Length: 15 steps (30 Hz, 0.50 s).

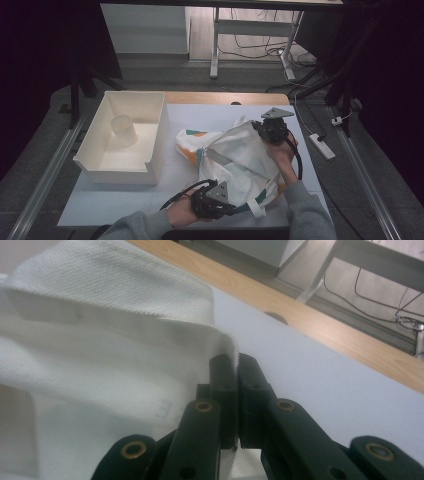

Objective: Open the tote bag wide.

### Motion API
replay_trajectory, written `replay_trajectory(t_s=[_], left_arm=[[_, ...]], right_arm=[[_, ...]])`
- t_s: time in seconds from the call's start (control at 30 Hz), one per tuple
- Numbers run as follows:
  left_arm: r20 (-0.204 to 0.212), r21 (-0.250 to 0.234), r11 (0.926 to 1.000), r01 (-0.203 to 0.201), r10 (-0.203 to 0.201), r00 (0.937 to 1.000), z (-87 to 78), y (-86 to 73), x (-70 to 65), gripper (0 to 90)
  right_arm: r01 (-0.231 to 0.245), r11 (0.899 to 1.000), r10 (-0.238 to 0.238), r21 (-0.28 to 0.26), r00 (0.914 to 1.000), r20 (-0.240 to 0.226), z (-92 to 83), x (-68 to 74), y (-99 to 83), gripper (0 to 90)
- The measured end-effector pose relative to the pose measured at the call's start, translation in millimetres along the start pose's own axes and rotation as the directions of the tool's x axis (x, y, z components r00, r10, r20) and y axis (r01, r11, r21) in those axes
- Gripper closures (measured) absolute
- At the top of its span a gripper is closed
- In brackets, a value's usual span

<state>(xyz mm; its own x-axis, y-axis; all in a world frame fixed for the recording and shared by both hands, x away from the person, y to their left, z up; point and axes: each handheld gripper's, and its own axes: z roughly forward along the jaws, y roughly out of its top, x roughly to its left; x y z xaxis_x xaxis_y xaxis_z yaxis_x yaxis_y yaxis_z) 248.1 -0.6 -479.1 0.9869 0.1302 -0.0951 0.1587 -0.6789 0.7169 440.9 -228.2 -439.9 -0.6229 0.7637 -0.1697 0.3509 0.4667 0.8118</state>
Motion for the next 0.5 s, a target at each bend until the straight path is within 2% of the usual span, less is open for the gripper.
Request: replay_trajectory(t_s=[0.1, 0.2, 0.27, 0.3, 0.5], left_arm=[[0.003, 0.005, 1.0, 0.001, -0.001, 1.0, 2.1, 0.3, 1.9, 87.0], [0.008, 0.006, 1.0, 0.005, -0.005, 1.0, 3.5, 0.7, 3.7, 86.9], [0.009, 0.01, 0.9999, 0.005, -0.005, 0.9999, 3.9, 0.7, 4.4, 86.9], [0.009, 0.011, 0.9999, 0.004, -0.004, 0.9999, 4.1, 0.7, 4.6, 86.8], [0.01, 0.006, 0.9999, 0.01, -0.01, 0.9999, 4.2, 0.1, 6.2, 86.6]], right_arm=[[-0.02, 0.999, 0.021, 0.026, 0.9998, -0.005, 15.3, -7.3, -8.3, 87.8], [-0.022, 0.998, 0.023, 0.053, 0.9997, -0.013, 24.7, -7.0, -13.8, 87.8], [0.015, 0.994, -0.015, 0.108, 0.9999, -0.002, 40.3, -1.2, -23.0, 87.9], [0.018, 0.992, -0.018, 0.124, 0.9998, -0.002, 44.5, 0.0, -25.7, 87.9], [-0.01, 0.99, 0.013, 0.139, 0.9997, -0.022, 51.2, -3.0, -33.0, 87.9]])
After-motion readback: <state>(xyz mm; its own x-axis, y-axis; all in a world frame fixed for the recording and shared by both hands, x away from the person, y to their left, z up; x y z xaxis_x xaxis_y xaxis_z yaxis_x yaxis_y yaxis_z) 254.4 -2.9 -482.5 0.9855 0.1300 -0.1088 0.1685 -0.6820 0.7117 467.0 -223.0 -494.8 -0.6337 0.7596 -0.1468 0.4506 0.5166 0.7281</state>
